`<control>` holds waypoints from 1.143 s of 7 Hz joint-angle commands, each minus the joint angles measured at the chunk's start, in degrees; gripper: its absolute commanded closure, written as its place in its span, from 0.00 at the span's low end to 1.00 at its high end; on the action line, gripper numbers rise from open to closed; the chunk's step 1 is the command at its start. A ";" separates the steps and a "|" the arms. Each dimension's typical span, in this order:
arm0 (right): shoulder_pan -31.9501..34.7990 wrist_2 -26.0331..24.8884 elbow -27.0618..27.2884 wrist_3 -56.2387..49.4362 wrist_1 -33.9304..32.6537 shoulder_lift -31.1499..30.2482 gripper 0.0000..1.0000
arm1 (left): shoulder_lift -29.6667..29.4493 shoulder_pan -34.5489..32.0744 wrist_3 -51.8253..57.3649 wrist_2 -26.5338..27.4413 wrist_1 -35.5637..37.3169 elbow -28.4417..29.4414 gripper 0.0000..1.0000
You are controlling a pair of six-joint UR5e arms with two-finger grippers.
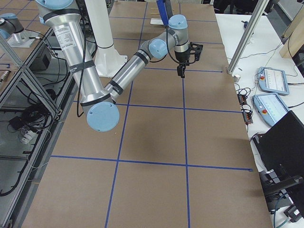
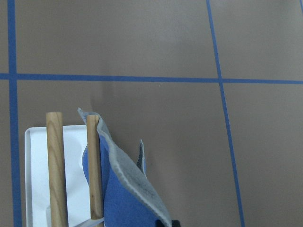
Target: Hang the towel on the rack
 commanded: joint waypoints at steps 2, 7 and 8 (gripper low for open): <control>0.00 0.00 0.44 0.47 -0.07 0.04 0.00 | 0.10 -2.01 0.22 -9.70 1.63 1.25 1.00; -0.09 0.88 0.44 1.00 -1.46 0.48 0.00 | -0.08 -5.72 0.04 -7.99 2.51 6.86 1.00; -0.09 0.97 0.44 1.00 -1.82 1.09 0.00 | -0.17 -5.89 0.04 -7.80 2.60 8.70 1.00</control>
